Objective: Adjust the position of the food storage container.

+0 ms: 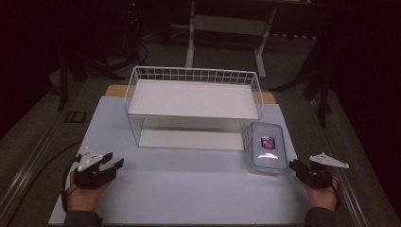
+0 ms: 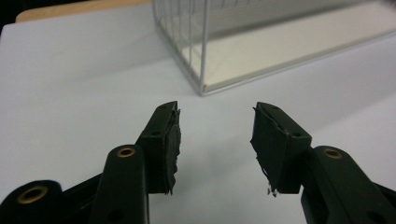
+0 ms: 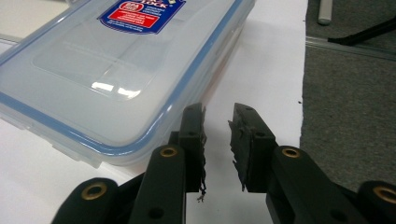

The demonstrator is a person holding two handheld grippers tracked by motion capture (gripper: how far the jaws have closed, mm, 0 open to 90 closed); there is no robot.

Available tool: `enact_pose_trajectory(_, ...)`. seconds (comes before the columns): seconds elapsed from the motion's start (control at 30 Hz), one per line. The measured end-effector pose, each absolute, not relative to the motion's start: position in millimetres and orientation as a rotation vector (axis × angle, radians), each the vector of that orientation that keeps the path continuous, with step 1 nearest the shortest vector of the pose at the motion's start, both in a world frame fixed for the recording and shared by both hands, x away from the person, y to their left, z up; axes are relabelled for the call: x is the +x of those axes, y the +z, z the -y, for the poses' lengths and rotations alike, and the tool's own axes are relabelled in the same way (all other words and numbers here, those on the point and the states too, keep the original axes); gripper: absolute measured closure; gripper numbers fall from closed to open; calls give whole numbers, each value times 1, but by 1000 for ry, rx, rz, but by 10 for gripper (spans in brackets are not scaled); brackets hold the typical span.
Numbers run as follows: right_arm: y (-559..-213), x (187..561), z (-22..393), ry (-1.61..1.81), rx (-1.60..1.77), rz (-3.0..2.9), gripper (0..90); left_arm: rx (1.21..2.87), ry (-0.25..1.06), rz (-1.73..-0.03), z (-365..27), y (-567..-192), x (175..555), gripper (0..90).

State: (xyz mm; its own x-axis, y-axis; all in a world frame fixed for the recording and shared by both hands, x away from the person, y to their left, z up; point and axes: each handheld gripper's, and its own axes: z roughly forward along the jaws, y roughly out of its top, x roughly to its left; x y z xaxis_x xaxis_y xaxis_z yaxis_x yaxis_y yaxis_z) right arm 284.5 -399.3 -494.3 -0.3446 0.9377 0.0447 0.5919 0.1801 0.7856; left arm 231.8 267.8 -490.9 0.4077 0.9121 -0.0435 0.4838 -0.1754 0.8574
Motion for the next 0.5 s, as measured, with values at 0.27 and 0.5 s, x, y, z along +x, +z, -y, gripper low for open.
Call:
enact_pose_trajectory(0.27,-494,284,398,1026,1422,-2027,766,1743,614,-1206,-277,-486,226,501)
enact_pose_trajectory(0.5,-497,288,397,1020,1426,-2037,820,1724,613,-1215,-278,-487,229,505)
